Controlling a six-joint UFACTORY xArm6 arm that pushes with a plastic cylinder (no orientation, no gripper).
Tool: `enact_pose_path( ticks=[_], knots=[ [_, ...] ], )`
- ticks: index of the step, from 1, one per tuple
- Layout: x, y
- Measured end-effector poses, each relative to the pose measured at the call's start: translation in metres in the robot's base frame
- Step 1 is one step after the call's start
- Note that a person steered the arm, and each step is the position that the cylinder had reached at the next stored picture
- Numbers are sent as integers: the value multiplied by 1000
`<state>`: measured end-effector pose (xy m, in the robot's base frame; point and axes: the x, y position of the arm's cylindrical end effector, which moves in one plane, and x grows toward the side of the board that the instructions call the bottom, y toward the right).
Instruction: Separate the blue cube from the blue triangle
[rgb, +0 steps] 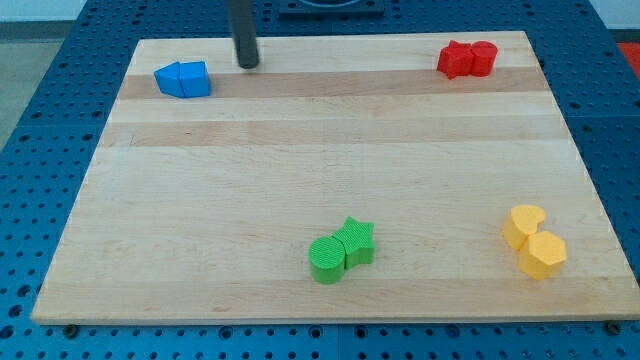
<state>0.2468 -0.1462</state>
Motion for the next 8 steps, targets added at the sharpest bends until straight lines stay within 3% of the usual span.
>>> enact_pose_path(
  ticks=[3,4,5,7,8],
  knots=[
    [0,-142],
    [10,-144],
    [65,-144],
    [64,-144],
    [63,-110]
  ],
)
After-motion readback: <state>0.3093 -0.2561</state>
